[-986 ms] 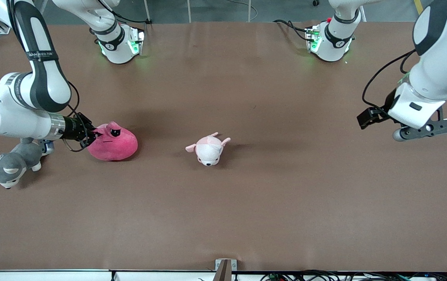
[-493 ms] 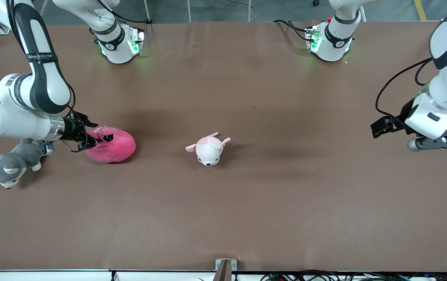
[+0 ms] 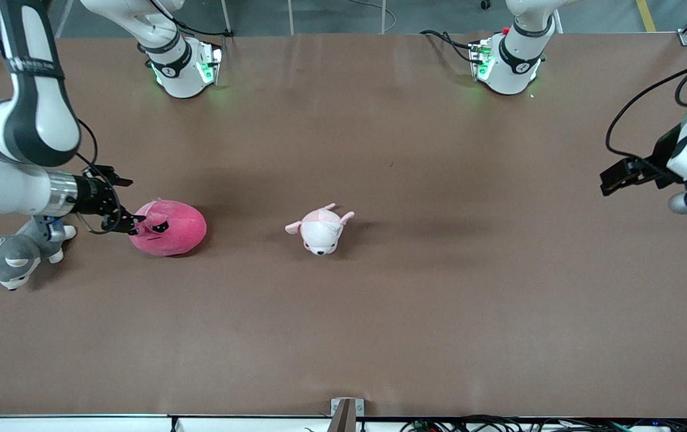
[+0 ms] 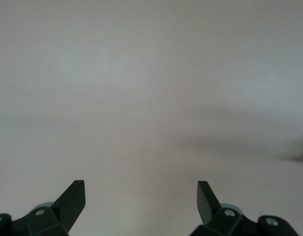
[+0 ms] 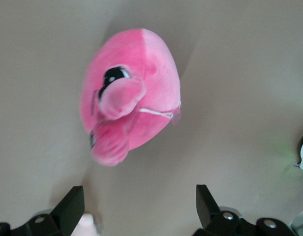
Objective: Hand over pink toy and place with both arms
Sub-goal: 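Lower the pink toy beside the grey cat with the right gripper, then open the right gripper and lift it away from the pink toy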
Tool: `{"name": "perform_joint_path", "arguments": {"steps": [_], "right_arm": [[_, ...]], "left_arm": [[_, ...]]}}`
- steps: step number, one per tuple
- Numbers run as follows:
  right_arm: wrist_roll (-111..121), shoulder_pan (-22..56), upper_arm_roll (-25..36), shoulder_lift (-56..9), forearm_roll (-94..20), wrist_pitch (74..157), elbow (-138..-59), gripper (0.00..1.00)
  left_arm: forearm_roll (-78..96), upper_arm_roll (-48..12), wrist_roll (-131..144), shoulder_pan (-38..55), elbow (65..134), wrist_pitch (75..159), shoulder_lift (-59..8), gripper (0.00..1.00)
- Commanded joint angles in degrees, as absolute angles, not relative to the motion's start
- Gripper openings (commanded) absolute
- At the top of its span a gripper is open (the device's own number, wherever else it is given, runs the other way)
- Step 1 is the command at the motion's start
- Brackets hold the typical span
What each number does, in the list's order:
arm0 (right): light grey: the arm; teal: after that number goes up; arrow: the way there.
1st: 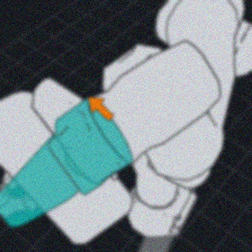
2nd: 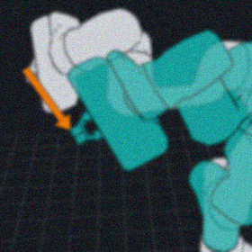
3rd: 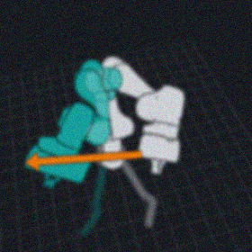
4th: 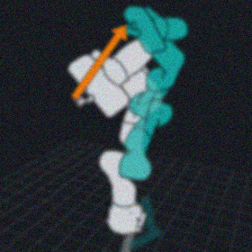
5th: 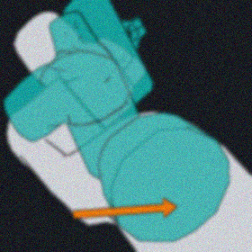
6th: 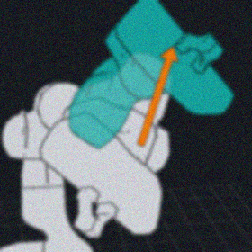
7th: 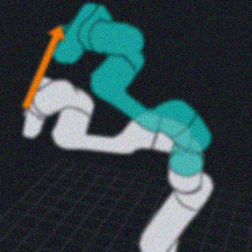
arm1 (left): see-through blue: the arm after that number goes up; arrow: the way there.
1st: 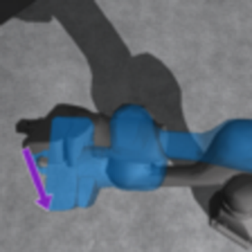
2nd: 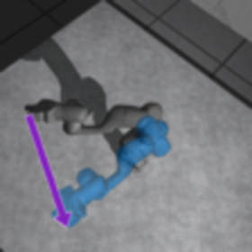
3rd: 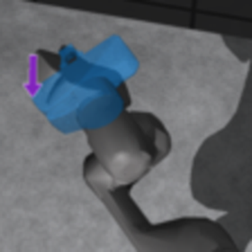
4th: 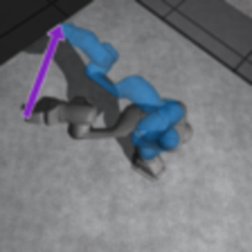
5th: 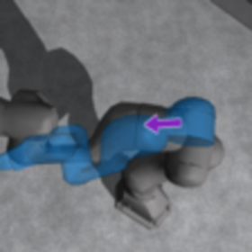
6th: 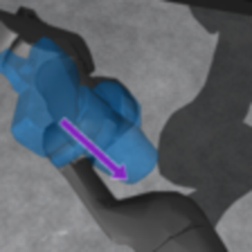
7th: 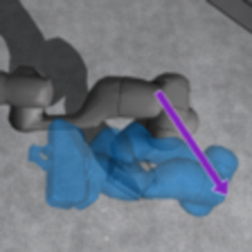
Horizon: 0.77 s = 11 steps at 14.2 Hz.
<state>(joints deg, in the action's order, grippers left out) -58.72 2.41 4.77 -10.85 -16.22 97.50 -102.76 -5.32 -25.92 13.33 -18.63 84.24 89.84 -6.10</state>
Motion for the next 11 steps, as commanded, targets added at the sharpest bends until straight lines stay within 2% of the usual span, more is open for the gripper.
{"name": "perform_joint_path", "arguments": {"steps": [1,4,7,11], "right_arm": [[-55.3,2.5,4.4,-9.9,-12.1,92.3,-95.7,1.00],[-36.5,2.2,4.6,-10.1,-10.1,88.0,-89.2,1.00],[-18.3,2.6,4.4,-10.1,-3.2,86.2,-85.0,1.00],[-2.4,2.8,4.6,-9.9,1.6,86.0,-81.8,1.00]], "left_arm": [[-3.2,-26.3,12.6,-19.8,83.9,88.9,-4.7,1.00],[-3.6,-26.7,12.9,-19.4,83.4,88.9,-4.9,1.00],[-3.5,-26.2,12.0,-19.9,83.3,88.9,-4.7,1.00],[-3.3,-26.2,11.8,-22.1,83.3,88.6,-4.4,1.00]]}}
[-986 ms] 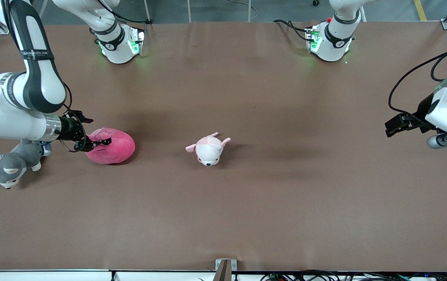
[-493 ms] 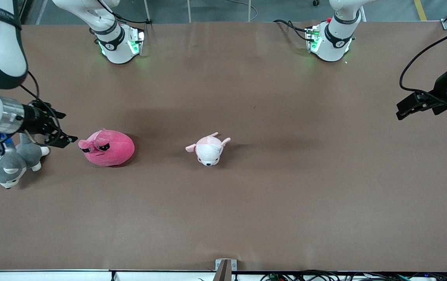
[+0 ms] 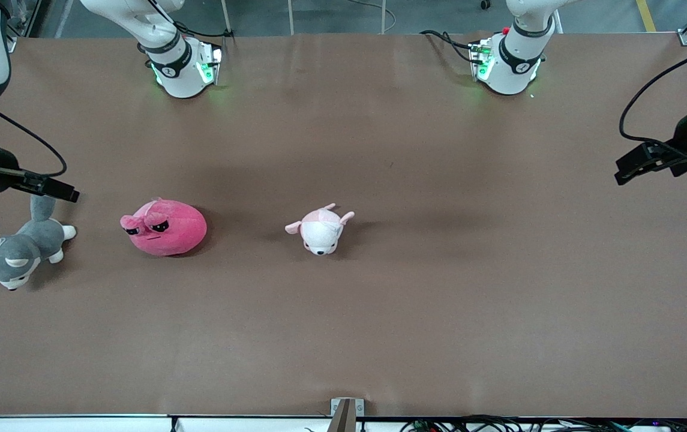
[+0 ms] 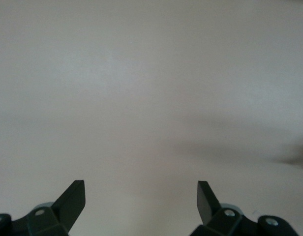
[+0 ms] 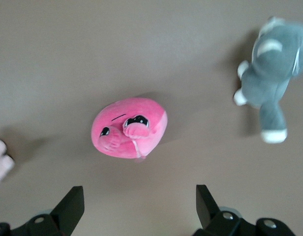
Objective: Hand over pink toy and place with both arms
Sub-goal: 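Open the right gripper and lift it away from the pink toy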
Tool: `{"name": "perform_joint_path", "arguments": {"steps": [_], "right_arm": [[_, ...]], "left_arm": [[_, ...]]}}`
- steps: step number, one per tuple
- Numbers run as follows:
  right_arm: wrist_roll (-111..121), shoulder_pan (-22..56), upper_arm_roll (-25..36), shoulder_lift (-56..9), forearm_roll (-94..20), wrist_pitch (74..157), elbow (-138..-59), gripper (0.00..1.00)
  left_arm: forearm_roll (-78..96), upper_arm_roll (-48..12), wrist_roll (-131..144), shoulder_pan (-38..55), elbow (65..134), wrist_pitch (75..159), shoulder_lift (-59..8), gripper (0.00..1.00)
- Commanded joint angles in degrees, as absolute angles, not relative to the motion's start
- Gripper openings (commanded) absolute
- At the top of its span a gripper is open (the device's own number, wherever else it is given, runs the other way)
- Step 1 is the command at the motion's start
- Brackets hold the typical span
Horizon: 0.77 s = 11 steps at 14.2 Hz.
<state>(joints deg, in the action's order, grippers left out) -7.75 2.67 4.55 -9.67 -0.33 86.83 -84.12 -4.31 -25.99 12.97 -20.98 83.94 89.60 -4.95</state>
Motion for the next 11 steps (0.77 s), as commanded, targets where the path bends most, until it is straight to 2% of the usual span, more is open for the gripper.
{"name": "perform_joint_path", "arguments": {"steps": [1,4,7,11], "right_arm": [[-2.0,2.6,4.7,-9.8,1.6,85.6,-81.3,1.00],[-1.8,2.4,4.8,-8.4,1.6,81.1,-79.4,1.00],[-1.8,2.3,4.8,-8.0,1.3,80.6,-79.3,1.00],[-1.8,2.3,4.8,-8.2,1.8,79.2,-76.8,1.00]], "left_arm": [[-3.3,-26.3,11.9,-22.0,83.2,88.6,-4.4,1.00],[-3.6,-24.6,12.0,-18.3,83.1,88.6,-4.5,1.00],[-3.1,-11.6,12.0,-6.5,82.0,88.6,-4.5,1.00],[-3.0,-4.0,12.0,1.5,82.0,88.6,-4.4,1.00]]}}
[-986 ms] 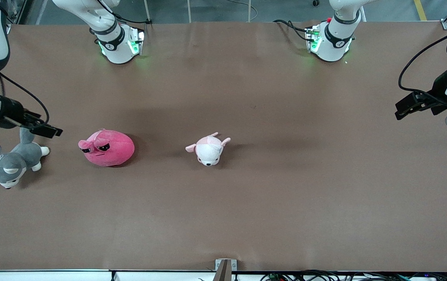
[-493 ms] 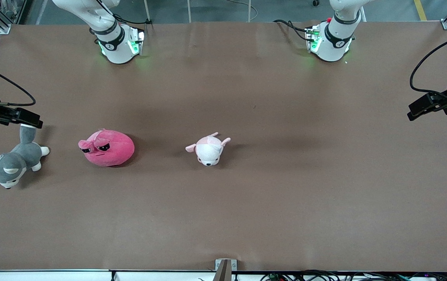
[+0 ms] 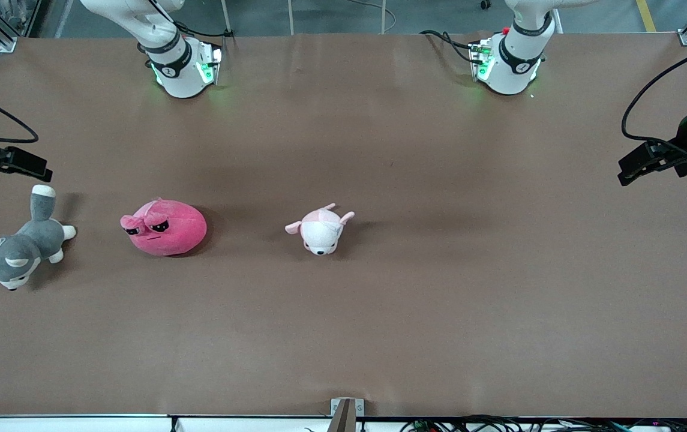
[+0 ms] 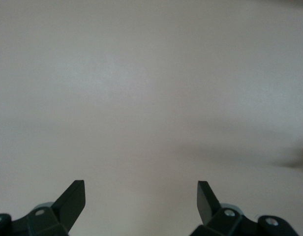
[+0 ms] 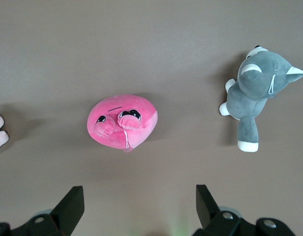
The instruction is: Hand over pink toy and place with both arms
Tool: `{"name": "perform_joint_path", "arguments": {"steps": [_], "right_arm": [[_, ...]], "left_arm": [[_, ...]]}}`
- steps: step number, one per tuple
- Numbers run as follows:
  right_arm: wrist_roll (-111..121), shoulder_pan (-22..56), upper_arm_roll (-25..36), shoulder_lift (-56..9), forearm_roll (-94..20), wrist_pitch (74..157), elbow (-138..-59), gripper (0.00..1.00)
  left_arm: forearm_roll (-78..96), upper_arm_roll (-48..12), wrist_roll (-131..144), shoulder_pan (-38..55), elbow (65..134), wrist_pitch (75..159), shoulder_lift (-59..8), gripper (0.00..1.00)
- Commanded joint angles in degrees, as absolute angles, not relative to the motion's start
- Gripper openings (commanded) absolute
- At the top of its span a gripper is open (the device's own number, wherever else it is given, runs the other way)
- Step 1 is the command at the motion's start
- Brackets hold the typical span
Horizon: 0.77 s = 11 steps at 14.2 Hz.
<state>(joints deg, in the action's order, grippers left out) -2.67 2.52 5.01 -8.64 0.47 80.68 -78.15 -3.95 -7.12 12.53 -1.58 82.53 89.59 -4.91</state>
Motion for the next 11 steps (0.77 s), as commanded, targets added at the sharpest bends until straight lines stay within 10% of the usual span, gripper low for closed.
{"name": "perform_joint_path", "arguments": {"steps": [1,11], "right_arm": [[-1.8,2.3,4.7,-8.2,1.8,79.0,-76.6,1.00],[-2.0,2.9,4.4,-5.5,0.3,75.1,-78.6,1.00]], "left_arm": [[-3.0,-3.0,12.0,2.5,81.9,88.6,-4.4,1.00],[-0.4,-3.1,11.9,0.5,82.4,88.6,-3.3,1.00]]}}
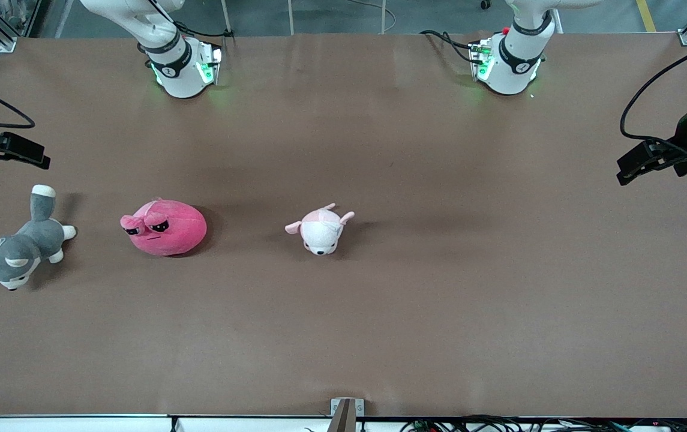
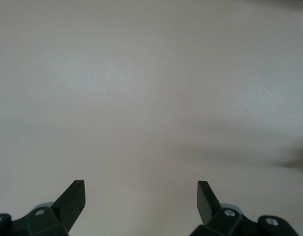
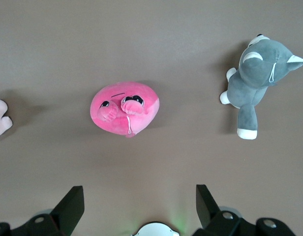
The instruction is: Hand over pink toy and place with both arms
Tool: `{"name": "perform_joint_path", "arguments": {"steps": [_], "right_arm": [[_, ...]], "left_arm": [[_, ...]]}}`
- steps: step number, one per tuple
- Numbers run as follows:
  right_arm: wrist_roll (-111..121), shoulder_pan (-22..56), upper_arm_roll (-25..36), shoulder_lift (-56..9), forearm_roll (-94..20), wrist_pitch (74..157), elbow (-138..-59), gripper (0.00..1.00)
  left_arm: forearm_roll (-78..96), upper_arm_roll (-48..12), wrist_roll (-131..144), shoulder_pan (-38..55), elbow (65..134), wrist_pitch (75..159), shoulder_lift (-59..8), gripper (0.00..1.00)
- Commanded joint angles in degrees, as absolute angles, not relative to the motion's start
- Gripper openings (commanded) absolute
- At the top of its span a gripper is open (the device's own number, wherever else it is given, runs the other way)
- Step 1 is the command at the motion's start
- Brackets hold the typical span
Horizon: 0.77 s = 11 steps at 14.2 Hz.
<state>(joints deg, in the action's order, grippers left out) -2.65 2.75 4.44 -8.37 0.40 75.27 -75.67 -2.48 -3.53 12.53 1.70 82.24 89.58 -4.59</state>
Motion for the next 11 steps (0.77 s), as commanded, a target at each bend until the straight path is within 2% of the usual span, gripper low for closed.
{"name": "perform_joint_path", "arguments": {"steps": [1,5,8,11], "right_arm": [[-1.9,2.7,4.4,-3.5,0.2,75.8,-81.1,1.00],[-1.9,2.5,4.5,-0.5,0.4,76.6,-84.6,1.00],[-1.9,0.3,2.4,0.6,0.4,76.5,-85.2,1.00],[-1.9,-1.4,0.4,4.6,0.7,78.5,-89.8,1.00]], "left_arm": [[0.2,-3.1,11.8,-0.1,82.6,88.6,-3.1,1.00],[-0.1,-3.0,5.2,-1.0,86.9,88.9,0.0,1.00],[-0.6,-3.1,6.1,-1.1,85.4,88.9,-0.8,1.00],[-0.6,-3.3,6.1,-0.5,84.5,88.9,-1.4,1.00]]}}
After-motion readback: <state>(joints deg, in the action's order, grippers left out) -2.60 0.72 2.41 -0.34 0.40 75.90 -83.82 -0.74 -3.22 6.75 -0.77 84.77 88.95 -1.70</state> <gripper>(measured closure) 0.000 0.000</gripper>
